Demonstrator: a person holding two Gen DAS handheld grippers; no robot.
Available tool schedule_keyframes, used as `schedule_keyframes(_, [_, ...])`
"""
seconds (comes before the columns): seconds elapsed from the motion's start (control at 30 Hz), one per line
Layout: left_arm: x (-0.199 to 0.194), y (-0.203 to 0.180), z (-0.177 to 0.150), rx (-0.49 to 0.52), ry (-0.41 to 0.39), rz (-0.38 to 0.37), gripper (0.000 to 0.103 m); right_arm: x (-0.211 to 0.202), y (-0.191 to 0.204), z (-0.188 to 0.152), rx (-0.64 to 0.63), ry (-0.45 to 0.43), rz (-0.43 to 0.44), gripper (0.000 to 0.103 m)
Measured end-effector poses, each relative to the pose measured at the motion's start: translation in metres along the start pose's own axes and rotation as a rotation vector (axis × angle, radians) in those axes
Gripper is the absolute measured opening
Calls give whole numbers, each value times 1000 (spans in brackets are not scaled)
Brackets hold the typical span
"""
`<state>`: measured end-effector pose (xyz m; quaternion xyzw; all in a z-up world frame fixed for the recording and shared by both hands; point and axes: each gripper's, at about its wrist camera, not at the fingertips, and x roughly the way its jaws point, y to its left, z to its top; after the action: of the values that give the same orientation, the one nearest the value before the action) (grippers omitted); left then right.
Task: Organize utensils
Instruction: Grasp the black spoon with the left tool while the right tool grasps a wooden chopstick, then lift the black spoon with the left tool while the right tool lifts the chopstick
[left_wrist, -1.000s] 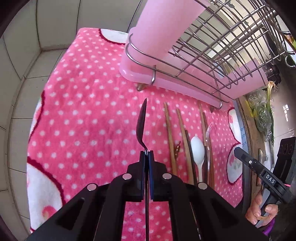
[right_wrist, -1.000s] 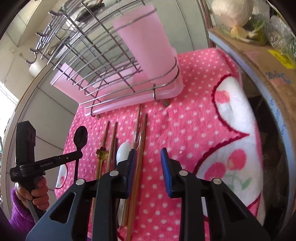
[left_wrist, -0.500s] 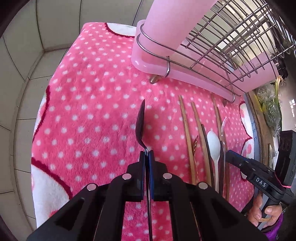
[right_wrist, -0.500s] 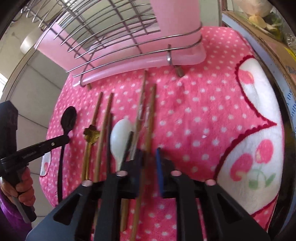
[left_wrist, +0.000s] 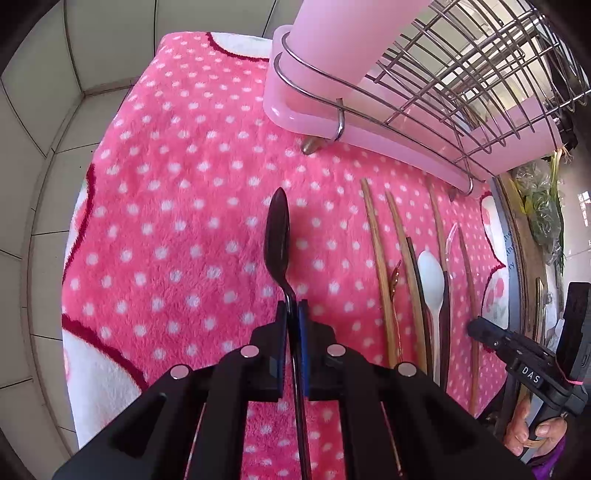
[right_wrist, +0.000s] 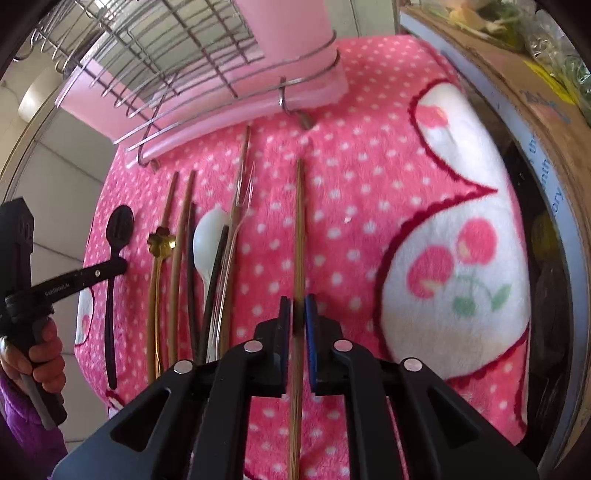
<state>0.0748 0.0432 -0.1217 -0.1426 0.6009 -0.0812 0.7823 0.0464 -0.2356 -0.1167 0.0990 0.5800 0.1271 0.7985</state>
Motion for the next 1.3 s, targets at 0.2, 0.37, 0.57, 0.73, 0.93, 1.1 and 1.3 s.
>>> schedule_keyframes(0.2, [-2, 2, 6, 21, 33, 2, 5, -2, 8, 23, -29, -15, 5, 29])
schedule_keyframes(0.37, [-3, 7, 11, 23, 71, -5, 5, 12, 4, 46, -34, 34, 14, 29])
schedule_keyframes(0.57, [-1, 8, 19, 35, 96, 16, 6, 28, 11, 51, -90, 68, -37, 11])
schedule_keyframes(0.73, [1, 7, 19, 28, 97, 14, 5, 24, 1, 47, -60, 41, 2, 7])
schedule_keyframes(0.93, [-19, 8, 6, 42, 20, 5, 3, -2, -17, 30, -12, -36, 55, 7])
schedule_keyframes(1.1, [-53, 3, -10, 59, -89, -34, 3, -50, -31, 13, -12, -157, 93, 7])
schedule_keyframes(1.3, [-106, -9, -24, 86, -261, -74, 3, -107, -25, 4, -48, -338, 99, 7])
